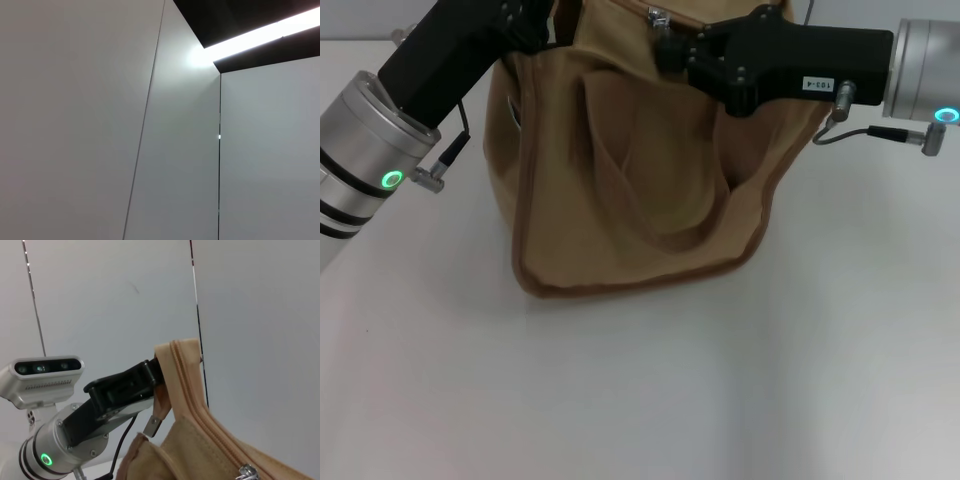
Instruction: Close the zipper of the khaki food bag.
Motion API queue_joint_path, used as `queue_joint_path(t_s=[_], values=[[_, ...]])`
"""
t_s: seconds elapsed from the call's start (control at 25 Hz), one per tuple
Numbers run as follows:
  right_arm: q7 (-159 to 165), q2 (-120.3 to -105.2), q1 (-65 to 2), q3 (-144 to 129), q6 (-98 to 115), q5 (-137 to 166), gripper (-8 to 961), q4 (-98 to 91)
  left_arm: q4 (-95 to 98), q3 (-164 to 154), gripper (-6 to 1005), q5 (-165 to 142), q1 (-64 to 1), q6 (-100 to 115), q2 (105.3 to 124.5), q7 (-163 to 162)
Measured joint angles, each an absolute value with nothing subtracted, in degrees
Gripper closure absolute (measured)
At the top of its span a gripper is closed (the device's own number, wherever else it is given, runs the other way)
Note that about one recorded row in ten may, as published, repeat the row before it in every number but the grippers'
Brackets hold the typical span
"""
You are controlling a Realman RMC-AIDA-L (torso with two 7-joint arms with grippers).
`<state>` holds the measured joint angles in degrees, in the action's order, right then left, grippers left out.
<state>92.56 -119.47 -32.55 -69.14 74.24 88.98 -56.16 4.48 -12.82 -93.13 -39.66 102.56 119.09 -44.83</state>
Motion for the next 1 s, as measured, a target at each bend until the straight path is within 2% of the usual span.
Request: queue_joint_path(t_s=[1.0], values=[[93.0,-119.33,-24.9,-68.6,77.5,88.5,949,-58.2,4.8,-6.4,841,-92.8,-33.4,97.8,118.74,-44.9]])
